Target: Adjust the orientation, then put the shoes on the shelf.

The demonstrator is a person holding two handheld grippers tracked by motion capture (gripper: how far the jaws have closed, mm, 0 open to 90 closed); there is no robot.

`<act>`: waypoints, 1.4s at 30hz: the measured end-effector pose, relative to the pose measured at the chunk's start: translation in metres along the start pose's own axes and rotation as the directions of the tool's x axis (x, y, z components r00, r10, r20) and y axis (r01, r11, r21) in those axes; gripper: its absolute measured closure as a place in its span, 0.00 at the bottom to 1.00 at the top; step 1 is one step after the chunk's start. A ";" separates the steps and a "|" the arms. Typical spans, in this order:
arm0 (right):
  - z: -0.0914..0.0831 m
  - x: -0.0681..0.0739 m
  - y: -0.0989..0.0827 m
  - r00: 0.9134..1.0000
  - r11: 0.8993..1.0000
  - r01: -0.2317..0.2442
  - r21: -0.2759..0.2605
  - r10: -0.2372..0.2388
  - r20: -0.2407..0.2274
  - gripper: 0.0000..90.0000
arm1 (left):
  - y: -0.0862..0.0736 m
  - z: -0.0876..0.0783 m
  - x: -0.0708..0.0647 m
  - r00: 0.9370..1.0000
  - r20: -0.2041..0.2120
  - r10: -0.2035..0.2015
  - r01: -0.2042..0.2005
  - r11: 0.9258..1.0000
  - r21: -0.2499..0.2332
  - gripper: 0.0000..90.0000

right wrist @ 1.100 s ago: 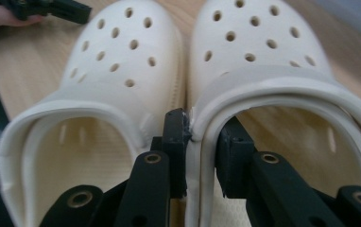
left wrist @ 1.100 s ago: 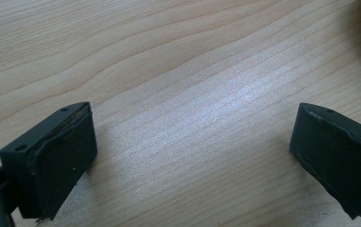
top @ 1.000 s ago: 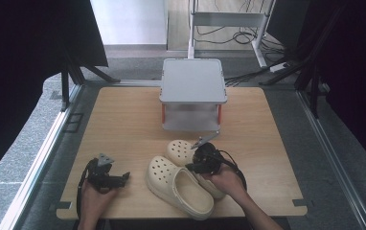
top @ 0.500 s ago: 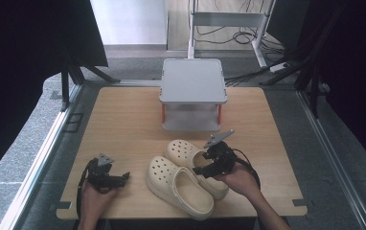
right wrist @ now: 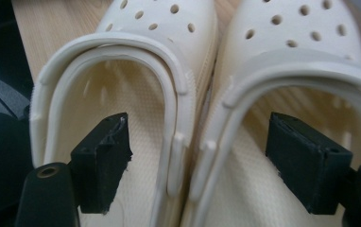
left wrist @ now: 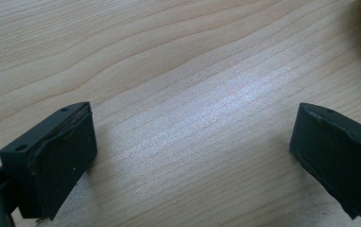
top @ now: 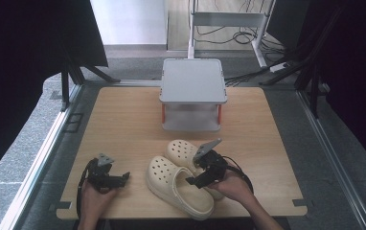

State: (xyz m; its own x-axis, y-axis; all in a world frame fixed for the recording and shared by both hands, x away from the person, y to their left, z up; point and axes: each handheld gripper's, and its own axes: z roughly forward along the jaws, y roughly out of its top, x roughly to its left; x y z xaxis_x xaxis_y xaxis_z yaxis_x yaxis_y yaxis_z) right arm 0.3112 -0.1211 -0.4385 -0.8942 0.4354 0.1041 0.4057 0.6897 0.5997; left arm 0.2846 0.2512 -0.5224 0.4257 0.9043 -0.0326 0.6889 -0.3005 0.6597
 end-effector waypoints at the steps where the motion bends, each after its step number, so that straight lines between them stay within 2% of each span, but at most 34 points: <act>1: 0.003 0.000 0.001 1.000 1.000 0.002 0.005 -0.002 -0.001 0.27 | 0.000 0.000 0.000 1.000 0.000 0.001 -0.001 1.000 0.001 0.01; 4: 0.013 0.001 0.004 1.000 1.000 0.005 0.019 -0.005 0.005 0.31 | 0.000 0.000 0.000 1.000 0.000 -0.001 0.001 1.000 0.000 0.01; 10: 0.029 0.004 0.009 1.000 0.999 0.021 0.037 -0.022 0.015 0.45 | 0.000 0.000 0.000 1.000 0.000 -0.002 0.002 1.000 -0.001 0.01; 13: 0.032 0.006 0.011 0.998 0.998 0.025 0.050 -0.028 0.054 0.51 | 0.000 0.000 0.000 1.000 0.000 -0.002 0.002 1.000 -0.002 0.01; 19: 0.039 0.002 0.011 0.999 0.997 0.010 0.079 -0.014 0.050 0.67 | 0.000 0.000 0.000 1.000 0.000 0.000 0.000 1.000 0.000 0.01; 21: 0.038 0.002 0.012 0.998 0.996 -0.012 0.089 0.007 0.059 0.69 | 0.000 0.000 0.000 1.000 0.000 0.000 0.000 1.000 0.000 0.01; 24: 0.037 0.003 0.013 0.998 0.995 -0.022 0.099 0.015 0.068 0.71 | 0.000 0.000 0.000 1.000 0.000 0.000 0.000 1.000 0.000 0.01; 29: 0.031 0.002 0.016 0.999 0.994 -0.022 0.103 0.016 0.051 0.73 | 0.000 0.000 0.000 1.000 0.001 -0.001 0.001 1.000 0.000 0.01; 33: 0.021 0.006 0.021 1.000 0.995 -0.002 0.098 -0.001 0.031 0.73 | 0.000 0.000 0.000 1.000 0.002 -0.001 0.001 1.000 0.000 0.01; 38: 0.008 0.007 0.027 1.000 0.996 -0.019 0.086 0.018 0.015 0.73 | 0.000 0.000 0.000 1.000 0.001 -0.002 0.002 1.000 -0.002 0.01; 42: -0.003 0.006 0.033 0.999 0.996 -0.032 0.086 0.030 0.025 0.72 | 0.000 0.000 0.000 1.000 0.002 0.002 -0.002 1.000 0.002 0.01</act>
State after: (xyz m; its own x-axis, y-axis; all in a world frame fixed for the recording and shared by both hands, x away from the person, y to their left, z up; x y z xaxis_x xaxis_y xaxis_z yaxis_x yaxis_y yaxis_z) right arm 0.3191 -0.0976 -0.4151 -0.8766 0.4702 0.1026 0.4490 0.7223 0.5259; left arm 0.2847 0.2514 -0.5222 0.4281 0.9032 -0.0324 0.6891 -0.3030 0.6582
